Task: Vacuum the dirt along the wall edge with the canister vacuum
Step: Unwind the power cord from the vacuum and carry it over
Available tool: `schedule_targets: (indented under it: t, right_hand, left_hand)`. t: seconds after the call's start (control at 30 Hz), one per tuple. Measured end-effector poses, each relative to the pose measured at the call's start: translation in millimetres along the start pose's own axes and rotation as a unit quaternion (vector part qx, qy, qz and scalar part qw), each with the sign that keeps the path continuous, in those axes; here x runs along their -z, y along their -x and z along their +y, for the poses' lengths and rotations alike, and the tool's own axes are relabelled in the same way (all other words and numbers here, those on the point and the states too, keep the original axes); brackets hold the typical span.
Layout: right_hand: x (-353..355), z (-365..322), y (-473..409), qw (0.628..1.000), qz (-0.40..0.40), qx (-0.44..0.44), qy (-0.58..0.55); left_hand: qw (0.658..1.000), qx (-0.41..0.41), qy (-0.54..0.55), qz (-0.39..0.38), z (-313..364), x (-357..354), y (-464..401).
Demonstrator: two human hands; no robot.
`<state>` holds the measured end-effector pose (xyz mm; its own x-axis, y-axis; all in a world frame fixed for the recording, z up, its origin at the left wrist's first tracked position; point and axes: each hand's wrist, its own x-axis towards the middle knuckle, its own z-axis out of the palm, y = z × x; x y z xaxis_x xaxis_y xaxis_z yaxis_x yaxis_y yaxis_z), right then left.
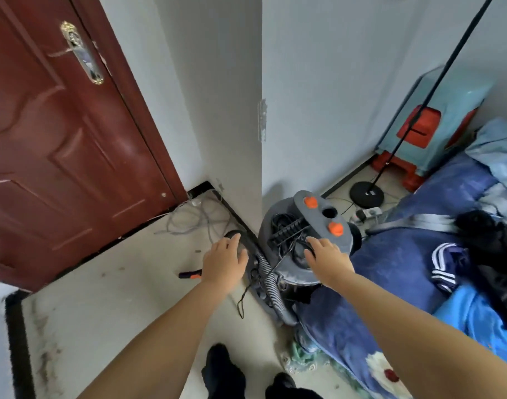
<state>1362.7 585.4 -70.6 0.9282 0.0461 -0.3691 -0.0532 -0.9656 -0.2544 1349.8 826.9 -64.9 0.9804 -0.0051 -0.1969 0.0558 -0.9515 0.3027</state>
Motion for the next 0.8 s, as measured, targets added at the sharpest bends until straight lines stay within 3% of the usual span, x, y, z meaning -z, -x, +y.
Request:
schedule_targets:
  t: [0.13,0.23,0.37,0.53,0.6,0.8]
  right_hand:
    - [-20.6,2.9,-65.5,0.990,-0.015,-0.110,-0.088]
    - [-46.6,-1.1,-112.0,0.954,-0.036,-0.214,-0.204]
    - [-74.6,-16.6,-170.9,0.880,0.021,-0.338,-0.333]
    - [-100.7,-16.2,-218.7,0.759,0.077,-0.467,-0.447]
    - [-110.5,-13.0,-222.3,0.744,0.110,-0.487,-0.445]
    - [-135.3,-22.7,-224.4,0.744,0.184,-0.500,-0.404]
  left_hand:
    - [0.996,-0.050,0.024,-0.069,-5.2,-28.7,-87.8]
    - [0.987,-0.083,0.037,-0.132,-6.4,-58.5,-141.6]
    - [0.976,-0.099,0.046,-0.188,-7.8,-93.1,-214.3]
    - [0.965,0.000,0.102,-0.243,13.5,-138.9,-279.8]
    - [0.953,0.012,0.137,-0.270,23.9,-156.8,-287.2]
    - [0.929,0.091,0.197,-0.300,35.6,-188.2,-305.9]
